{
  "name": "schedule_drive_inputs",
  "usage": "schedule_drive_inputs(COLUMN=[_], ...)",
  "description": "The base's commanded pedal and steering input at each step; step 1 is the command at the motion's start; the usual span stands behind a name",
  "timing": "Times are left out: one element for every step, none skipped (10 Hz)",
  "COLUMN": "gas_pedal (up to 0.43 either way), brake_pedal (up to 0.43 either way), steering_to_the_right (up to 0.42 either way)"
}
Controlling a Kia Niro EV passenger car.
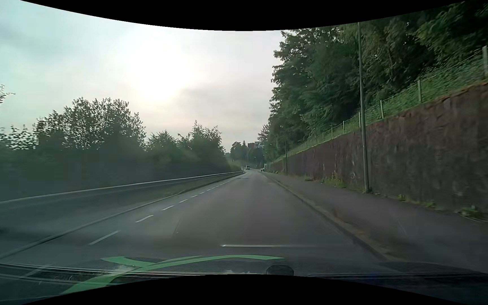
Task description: Follow the waypoints while adhering to traffic rules and regulations
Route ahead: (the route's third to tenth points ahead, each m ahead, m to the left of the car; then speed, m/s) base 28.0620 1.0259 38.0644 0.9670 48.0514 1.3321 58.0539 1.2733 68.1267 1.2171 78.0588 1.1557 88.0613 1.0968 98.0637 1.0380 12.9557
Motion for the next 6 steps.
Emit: schedule_drive_inputs(gas_pedal=[0.098,0.11,0.11,0.11,0.11,0.11], brake_pedal=[0.0,0.0,0.0,0.0,0.0,0.0], steering_to_the_right=[-0.005,-0.005,-0.006,-0.005,-0.006,-0.005])
